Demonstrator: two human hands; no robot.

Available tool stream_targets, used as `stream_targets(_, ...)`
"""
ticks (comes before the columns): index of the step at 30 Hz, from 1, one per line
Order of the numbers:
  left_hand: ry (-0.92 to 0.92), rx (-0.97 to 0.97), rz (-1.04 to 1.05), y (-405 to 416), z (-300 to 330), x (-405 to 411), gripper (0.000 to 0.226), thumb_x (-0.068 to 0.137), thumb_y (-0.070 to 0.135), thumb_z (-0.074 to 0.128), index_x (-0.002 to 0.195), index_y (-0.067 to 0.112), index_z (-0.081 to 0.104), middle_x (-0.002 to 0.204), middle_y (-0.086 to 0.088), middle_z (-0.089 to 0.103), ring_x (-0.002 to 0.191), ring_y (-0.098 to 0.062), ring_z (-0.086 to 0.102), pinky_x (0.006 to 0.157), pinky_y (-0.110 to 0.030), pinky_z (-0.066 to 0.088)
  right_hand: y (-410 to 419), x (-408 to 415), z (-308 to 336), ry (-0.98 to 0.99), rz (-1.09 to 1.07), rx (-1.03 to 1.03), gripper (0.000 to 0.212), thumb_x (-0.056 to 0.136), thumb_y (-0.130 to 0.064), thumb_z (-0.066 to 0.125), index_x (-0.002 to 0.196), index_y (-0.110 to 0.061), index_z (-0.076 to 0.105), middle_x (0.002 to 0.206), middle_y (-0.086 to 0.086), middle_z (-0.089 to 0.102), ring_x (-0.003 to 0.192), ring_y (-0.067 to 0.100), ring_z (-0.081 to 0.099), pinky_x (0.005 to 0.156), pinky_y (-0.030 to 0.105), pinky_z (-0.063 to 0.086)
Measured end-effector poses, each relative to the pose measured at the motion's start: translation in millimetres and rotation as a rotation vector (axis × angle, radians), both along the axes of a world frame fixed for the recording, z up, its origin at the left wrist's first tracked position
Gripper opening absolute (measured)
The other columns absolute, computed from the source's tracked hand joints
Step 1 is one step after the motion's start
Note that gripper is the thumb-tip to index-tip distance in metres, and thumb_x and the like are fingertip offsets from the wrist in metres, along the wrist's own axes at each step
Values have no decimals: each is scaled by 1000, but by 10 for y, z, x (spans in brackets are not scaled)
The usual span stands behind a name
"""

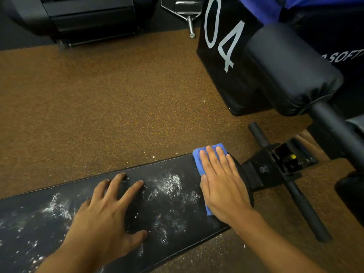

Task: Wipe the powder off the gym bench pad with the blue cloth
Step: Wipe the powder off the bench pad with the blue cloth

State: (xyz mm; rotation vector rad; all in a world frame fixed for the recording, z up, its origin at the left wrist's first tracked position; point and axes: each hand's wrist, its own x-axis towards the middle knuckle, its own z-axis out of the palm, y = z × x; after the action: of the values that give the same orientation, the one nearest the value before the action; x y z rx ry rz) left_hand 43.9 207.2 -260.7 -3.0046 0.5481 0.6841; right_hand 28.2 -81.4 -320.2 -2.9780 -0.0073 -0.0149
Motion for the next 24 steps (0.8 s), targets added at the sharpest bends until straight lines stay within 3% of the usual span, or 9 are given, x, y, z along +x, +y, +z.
stream_targets(3, -18, -8, -12, 3, -27, -3, 115, 47, 90, 57, 149, 42, 38, 154, -6, 41, 135, -37, 43, 80, -55, 58, 59, 210, 3, 15, -84, -29, 63, 101, -33, 22, 158, -9, 24, 167, 10, 22, 155, 32, 11, 125, 51, 15)
stream_targets(7, -35, -16, -19, 2, -41, -21, 113, 49, 89, 57, 149, 39, 40, 153, -7, 41, 134, -38, 43, 80, -56, 57, -11, -138, -3, 33, 52, -2, 61, 104, -32, 23, 160, -9, 18, 169, 7, 12, 157, 25, 1, 126, 46, 9)
stream_targets(9, -33, -29, -11, 6, -47, -23, 114, 48, 90, 58, 149, 40, 39, 154, -6, 41, 134, -39, 43, 79, -57, 58, -158, -313, 7, 34, 85, -1, 60, 103, -30, 26, 159, -9, 22, 168, 7, 16, 156, 24, 4, 125, 45, 11)
stream_targets(14, -45, -25, -21, 11, -71, -6, 114, 48, 88, 59, 149, 39, 41, 153, -7, 42, 134, -39, 43, 80, -58, 57, -265, 175, 5, 36, -141, -18, 66, 97, -33, 21, 157, -5, 27, 165, 13, 25, 154, 35, 14, 124, 49, 20)
stream_targets(20, -39, -4, -24, 12, -95, -20, 115, 50, 93, 53, 152, 43, 32, 158, -6, 36, 137, -39, 39, 84, -60, 56, -140, -110, 5, 49, 96, -15, 61, 103, -29, 28, 160, -9, 19, 168, 8, 14, 157, 25, 2, 126, 46, 10)
stream_targets(24, -36, -22, -13, 18, -96, -10, 116, 49, 93, 55, 151, 44, 33, 157, -5, 38, 136, -40, 41, 85, -60, 57, -372, -163, 25, 49, 45, -14, 63, 100, -31, 26, 159, -10, 24, 168, 8, 19, 156, 25, 4, 125, 45, 12)
